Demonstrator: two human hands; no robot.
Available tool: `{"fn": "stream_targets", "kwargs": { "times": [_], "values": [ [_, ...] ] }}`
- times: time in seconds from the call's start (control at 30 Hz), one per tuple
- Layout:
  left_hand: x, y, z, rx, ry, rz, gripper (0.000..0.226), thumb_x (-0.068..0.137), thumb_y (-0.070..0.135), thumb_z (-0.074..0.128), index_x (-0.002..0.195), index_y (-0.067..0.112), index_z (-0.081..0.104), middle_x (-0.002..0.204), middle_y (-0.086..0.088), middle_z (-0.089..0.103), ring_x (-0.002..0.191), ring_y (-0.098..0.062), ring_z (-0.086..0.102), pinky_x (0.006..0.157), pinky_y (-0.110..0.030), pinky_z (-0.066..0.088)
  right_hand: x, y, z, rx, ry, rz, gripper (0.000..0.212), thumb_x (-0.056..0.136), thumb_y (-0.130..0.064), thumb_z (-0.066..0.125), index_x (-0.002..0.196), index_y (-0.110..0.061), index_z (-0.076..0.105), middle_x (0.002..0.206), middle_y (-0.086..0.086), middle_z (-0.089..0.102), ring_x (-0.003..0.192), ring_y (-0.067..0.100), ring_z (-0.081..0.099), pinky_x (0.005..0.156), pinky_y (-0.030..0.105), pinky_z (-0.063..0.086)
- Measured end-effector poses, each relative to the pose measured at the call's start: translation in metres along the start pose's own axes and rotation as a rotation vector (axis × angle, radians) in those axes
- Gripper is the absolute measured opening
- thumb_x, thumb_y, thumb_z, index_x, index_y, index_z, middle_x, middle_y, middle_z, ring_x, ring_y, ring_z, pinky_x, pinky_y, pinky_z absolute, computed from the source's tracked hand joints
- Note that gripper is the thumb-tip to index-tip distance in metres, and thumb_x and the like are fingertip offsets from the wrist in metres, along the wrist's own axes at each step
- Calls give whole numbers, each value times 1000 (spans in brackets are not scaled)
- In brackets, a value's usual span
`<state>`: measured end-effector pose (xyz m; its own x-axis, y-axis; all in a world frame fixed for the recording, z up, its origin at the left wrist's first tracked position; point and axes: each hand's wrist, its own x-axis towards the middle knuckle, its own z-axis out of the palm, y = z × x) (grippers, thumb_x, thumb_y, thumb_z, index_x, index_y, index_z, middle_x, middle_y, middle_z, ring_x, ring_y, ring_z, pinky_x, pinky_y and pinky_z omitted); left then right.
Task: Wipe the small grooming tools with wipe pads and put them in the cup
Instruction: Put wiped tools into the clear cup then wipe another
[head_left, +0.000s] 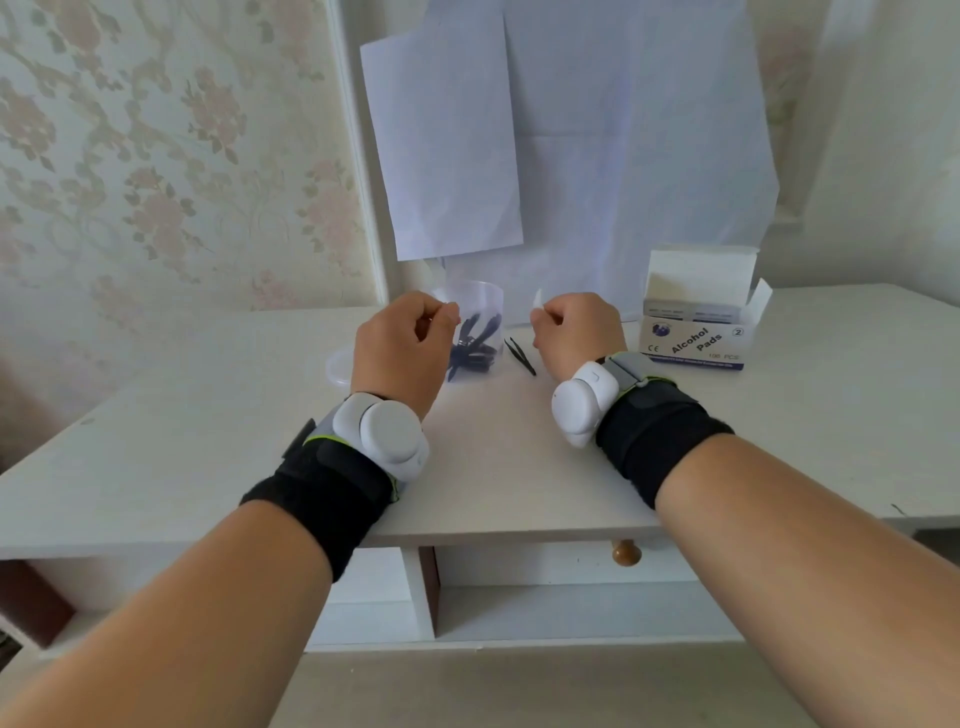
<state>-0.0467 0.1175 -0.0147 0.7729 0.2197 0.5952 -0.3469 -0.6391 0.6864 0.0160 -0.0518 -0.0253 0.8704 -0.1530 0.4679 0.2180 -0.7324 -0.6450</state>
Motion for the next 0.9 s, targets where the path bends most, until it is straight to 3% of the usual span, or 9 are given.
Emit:
{"fn": "stream_targets", "kwargs": {
  "times": [0.13,0.2,0.3,0.47,0.57,0.7,0.77,0.83,0.9],
  "values": [
    [0,-2,1,-1,5,-2,10,92,23,57,83,20,62,71,12,59,65,-3,53,56,-1,34,3,4,4,15,-36,-26,27,92,-17,50,80,1,65,83,18,71,83,36,65,71,37,54],
    [1,-3,1,23,20,23,8,91,19,57,84,21,61,78,8,60,69,-2,52,60,-1,35,1,2,4,45,-41,-11,21,93,-16,49,99,-9,68,95,12,73,93,29,66,76,28,49],
    [1,-3,0,4,64,69,9,90,14,57,87,21,61,86,4,62,72,0,52,64,0,35,-4,-2,3,121,-40,6,34,95,-14,47,126,-21,58,110,7,72,103,21,63,79,20,38],
    [0,-2,-2,-54,185,73,15,89,12,56,102,20,59,105,3,56,80,-1,52,73,-2,37,-12,-9,-3,142,-28,-70,38,91,-7,43,118,-24,65,101,4,74,86,21,67,80,27,51],
    [2,-4,-5,-89,208,-36,38,88,13,58,125,19,51,124,4,40,105,-10,49,87,-18,39,-12,-11,-4,146,-6,-71,33,90,-8,43,105,-23,68,95,3,74,81,23,69,77,29,54],
    [1,-4,-4,-143,42,-260,64,91,23,60,147,19,29,150,-1,24,130,-19,38,93,-23,29,-15,-10,-8,98,-25,-11,30,91,-11,41,106,-22,65,101,3,72,90,24,66,76,28,49],
    [2,-5,-2,-169,-77,-318,72,91,29,60,151,21,21,154,-3,25,135,-22,36,95,-24,27,-16,-10,-12,18,-18,10,29,93,-13,42,111,-21,63,106,4,69,95,26,64,76,29,47],
    [3,-5,1,-177,-183,-316,73,91,30,61,151,22,20,151,-3,35,130,-21,42,94,-25,30,-16,-11,-15,-51,-55,17,31,95,-14,41,120,-19,59,113,8,66,99,29,62,79,31,46],
    [2,-5,5,-146,-248,-285,71,90,25,63,149,23,24,143,-2,44,113,-15,47,87,-23,32,-16,-12,-16,-102,-139,27,35,95,-16,41,128,-16,53,117,10,63,103,31,60,82,32,46]
  ]
}}
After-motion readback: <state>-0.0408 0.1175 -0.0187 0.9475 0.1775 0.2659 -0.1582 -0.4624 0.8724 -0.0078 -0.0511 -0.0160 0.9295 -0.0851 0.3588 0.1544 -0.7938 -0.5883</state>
